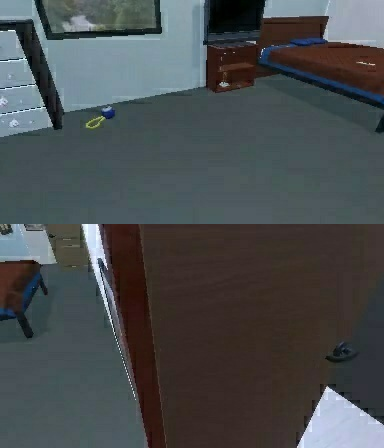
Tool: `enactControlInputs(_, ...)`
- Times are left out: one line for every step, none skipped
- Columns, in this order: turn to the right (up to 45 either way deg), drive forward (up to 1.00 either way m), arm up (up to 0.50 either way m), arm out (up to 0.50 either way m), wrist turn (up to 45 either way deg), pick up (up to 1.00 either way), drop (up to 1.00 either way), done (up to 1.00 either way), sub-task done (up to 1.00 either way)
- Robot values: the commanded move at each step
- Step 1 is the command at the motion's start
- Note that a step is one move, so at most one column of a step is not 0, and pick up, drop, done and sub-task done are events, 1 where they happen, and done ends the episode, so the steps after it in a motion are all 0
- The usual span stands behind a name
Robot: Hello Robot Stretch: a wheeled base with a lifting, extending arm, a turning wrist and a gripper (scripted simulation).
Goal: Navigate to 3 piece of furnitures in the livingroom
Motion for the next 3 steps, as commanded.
enactControlInputs(15.0, 0.00, 0.00, 0.00, 0.0, 0.00, 0.00, 0.00, 0.00)
enactControlInputs(0.0, 0.30, 0.00, 0.00, 0.0, 0.00, 0.00, 0.00, 0.00)
enactControlInputs(45.0, 0.00, 0.00, 0.00, 0.0, 0.00, 0.00, 0.00, 0.00)
